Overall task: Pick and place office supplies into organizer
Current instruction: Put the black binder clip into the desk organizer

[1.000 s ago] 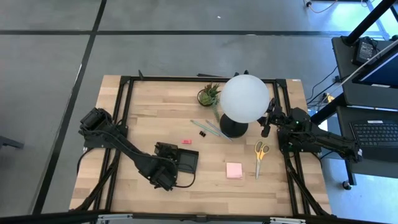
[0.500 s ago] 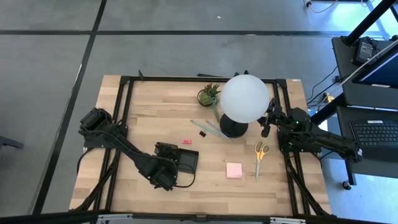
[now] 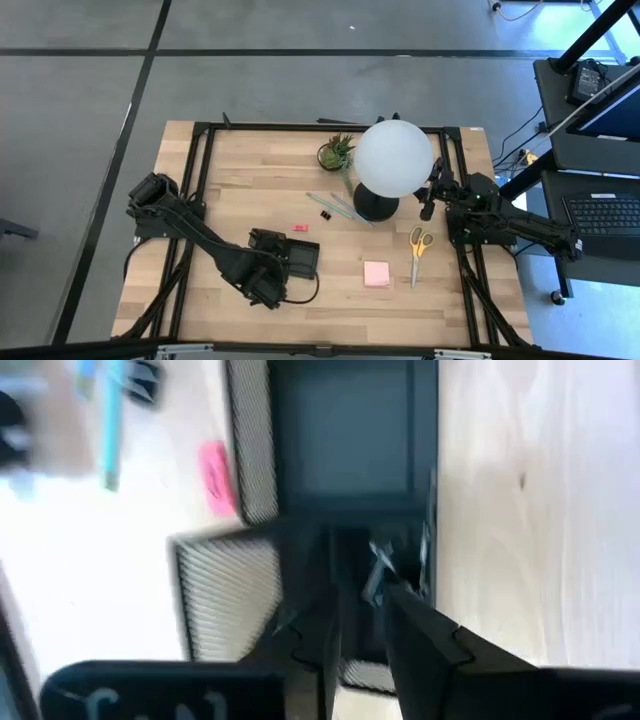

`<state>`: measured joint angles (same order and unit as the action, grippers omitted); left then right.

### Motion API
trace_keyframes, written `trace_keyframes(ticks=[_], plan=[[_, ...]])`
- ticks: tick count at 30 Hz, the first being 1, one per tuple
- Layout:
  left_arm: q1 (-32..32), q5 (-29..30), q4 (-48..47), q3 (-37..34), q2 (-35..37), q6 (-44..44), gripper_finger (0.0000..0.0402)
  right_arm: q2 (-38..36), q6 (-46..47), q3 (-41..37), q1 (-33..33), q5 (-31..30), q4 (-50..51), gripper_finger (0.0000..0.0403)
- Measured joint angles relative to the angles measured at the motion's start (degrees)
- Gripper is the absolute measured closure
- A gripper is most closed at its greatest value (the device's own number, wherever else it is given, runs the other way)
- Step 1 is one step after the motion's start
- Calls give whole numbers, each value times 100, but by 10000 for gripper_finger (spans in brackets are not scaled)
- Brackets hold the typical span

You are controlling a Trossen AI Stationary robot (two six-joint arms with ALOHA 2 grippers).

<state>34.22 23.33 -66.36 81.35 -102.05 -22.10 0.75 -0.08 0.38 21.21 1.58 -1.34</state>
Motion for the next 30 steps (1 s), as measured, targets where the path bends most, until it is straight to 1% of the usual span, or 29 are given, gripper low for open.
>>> trace_keyframes(ticks=[2, 5, 6, 9, 14, 17, 22, 26, 30], plan=[[-69, 276, -10, 229, 1, 185, 334, 0, 0, 1, -1, 0, 0, 258], [-284, 932, 0, 563, 1, 233, 332, 0, 2, -1, -2, 0, -1, 258], [-397, 1012, 1, 643, 1, 234, 331, 0, 2, -2, -1, 0, 0, 258], [-781, 918, 11, 772, 1, 531, 327, 0, 2, 0, -1, 0, -1, 258], [-1427, 682, 188, 771, -1, 1709, 315, 0, -4, -2, 0, 0, 0, 258], [-1829, 227, 538, 771, -10, 2276, 303, 0, -13, 0, -1, 0, -1, 258], [-2418, -1038, 1311, 771, -12, 3216, 277, 0, -25, 0, -1, 0, -1, 258], [-2796, -1772, 1791, 748, -12, 3498, 255, 0, -29, 0, -2, 0, 0, 258], [-3059, -2273, 2503, 391, -12, 3719, 244, 0, -41, 1, -2, 0, 0, 258]])
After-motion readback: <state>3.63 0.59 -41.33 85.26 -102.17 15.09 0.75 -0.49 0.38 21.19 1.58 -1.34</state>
